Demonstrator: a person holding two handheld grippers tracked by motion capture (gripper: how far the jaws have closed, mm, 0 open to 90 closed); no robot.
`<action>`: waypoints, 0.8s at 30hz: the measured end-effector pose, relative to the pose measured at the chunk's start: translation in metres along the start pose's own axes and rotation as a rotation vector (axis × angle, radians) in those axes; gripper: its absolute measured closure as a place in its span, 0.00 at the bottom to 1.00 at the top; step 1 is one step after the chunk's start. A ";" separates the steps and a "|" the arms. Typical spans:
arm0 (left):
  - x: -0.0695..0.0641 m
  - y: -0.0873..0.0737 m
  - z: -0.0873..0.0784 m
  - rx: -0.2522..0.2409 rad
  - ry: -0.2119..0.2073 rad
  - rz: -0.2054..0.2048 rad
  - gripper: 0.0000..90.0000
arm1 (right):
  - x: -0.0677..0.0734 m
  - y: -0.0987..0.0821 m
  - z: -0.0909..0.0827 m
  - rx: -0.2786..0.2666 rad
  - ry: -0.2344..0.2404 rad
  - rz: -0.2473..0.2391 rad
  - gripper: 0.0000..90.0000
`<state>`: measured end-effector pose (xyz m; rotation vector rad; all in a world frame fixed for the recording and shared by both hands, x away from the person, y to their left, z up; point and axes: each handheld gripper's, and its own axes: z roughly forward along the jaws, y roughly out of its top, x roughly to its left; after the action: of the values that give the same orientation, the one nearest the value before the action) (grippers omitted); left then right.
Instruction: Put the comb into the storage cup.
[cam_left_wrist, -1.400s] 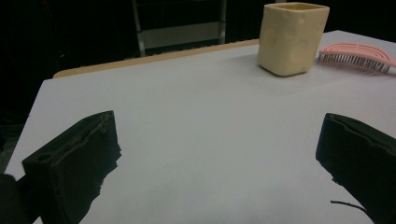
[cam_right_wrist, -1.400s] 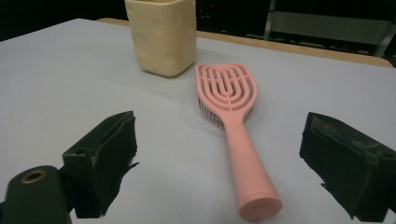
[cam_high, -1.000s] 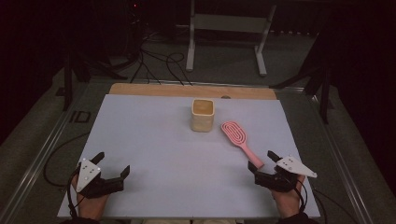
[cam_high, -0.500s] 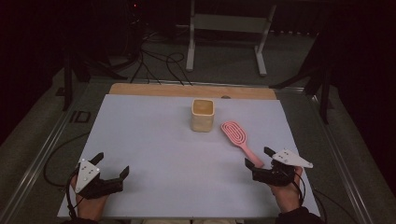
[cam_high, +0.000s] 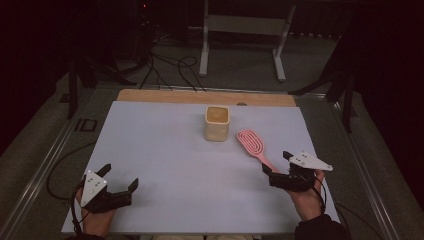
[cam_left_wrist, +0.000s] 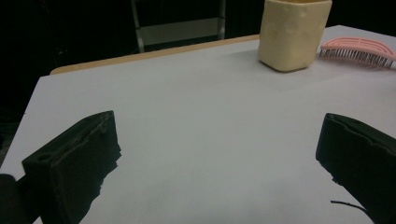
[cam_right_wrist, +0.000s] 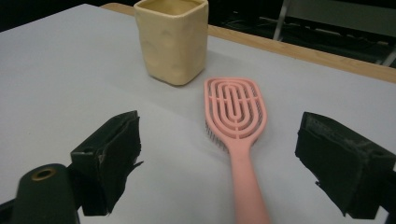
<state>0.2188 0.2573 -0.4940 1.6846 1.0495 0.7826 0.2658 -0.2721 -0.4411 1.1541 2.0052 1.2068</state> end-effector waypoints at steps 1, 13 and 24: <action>0.000 0.000 0.000 0.000 0.000 0.000 0.00 | 0.000 0.000 0.000 0.000 0.000 0.000 0.15; -0.001 0.000 0.000 0.000 -0.001 0.001 0.00 | -0.002 0.014 0.006 0.027 -0.012 -0.010 0.11; -0.001 0.000 -0.001 -0.002 -0.003 0.002 0.00 | 0.001 0.029 0.015 0.076 -0.020 -0.039 0.09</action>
<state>0.2180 0.2567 -0.4937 1.6846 1.0446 0.7824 0.2880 -0.2580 -0.4222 1.1536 2.0648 1.1035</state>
